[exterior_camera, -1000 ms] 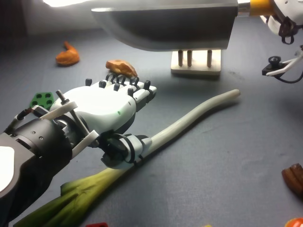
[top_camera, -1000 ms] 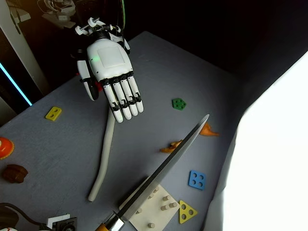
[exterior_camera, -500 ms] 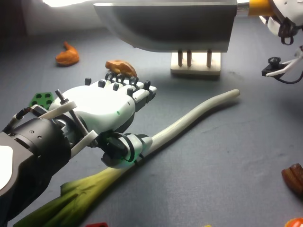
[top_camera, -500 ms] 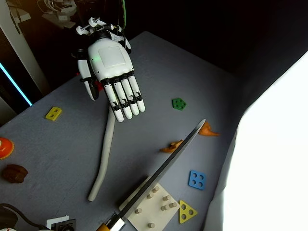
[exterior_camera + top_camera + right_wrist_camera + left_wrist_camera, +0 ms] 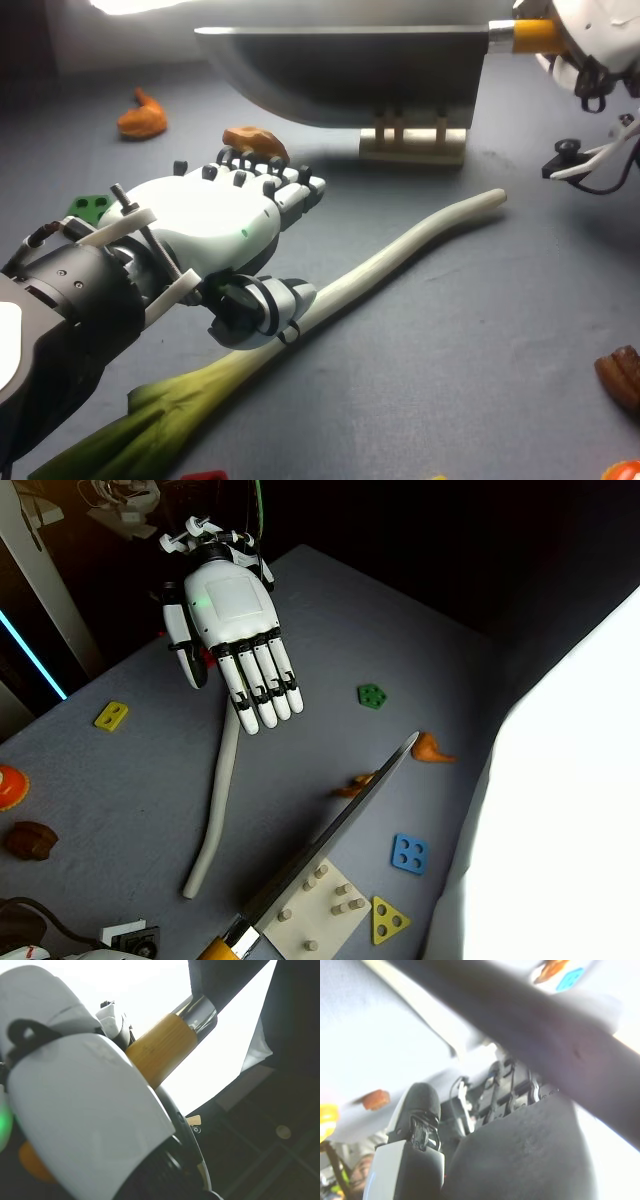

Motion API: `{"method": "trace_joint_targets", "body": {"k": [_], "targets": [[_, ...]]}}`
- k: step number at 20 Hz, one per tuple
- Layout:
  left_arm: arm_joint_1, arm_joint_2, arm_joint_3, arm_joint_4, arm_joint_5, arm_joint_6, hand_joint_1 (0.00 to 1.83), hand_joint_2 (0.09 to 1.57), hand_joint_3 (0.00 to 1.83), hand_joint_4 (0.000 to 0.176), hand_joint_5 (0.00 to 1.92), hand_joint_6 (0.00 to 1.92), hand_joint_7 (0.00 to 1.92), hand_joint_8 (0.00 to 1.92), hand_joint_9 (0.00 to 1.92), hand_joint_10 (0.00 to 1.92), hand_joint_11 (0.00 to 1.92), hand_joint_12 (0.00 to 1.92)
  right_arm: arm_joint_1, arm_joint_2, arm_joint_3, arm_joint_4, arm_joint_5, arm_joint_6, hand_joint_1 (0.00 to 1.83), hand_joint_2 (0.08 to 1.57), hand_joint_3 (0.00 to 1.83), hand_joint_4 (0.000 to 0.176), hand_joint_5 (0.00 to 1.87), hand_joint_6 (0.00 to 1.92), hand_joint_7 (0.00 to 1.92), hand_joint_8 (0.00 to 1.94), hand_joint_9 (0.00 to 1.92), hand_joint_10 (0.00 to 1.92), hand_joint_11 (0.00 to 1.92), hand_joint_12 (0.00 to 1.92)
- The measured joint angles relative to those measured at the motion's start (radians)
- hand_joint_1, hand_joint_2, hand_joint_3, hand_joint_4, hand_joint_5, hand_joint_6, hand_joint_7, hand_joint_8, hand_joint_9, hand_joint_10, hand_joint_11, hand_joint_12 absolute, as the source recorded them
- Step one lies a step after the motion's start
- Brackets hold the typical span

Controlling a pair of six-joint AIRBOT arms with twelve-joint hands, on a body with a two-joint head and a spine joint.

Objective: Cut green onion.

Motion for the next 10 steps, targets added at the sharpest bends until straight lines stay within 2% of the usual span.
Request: {"method": "trace_joint_targets", "body": {"k": [5,7,9,10], "targets": [[-0.002,0.000,0.000,0.003,-0.002,0.000,0.36,1.45,0.00,0.000,0.00,0.00,0.00,0.00,0.01,0.00,0.00,0.00,-0.011,-0.059,0.106,0.005,0.010,0.011,1.56,1.12,0.00,0.175,1.22,1.92,1.40,1.94,1.48,1.92,1.56,1.92],[-0.006,0.000,0.000,0.002,0.000,0.000,0.42,1.44,0.00,0.000,0.00,0.00,0.00,0.00,0.02,0.00,0.00,0.00,-0.016,-0.060,0.109,0.010,0.013,0.021,1.55,1.12,0.00,0.176,1.23,1.92,1.39,1.94,1.48,1.92,1.56,1.92],[-0.006,0.000,0.000,0.010,-0.002,0.000,0.36,1.45,0.00,0.004,0.00,0.00,0.00,0.00,0.02,0.00,0.01,0.01,-0.016,-0.060,0.109,0.008,0.015,0.026,1.55,1.12,0.00,0.176,1.24,1.92,1.39,1.94,1.47,1.92,1.56,1.92],[-0.007,0.000,0.000,0.008,-0.003,0.000,0.35,1.45,0.00,0.000,0.00,0.00,0.00,0.00,0.01,0.00,0.01,0.01,-0.016,-0.060,0.109,0.008,0.016,0.026,1.54,1.13,0.00,0.176,1.20,1.92,1.37,1.94,1.46,1.92,1.55,1.92]]}}
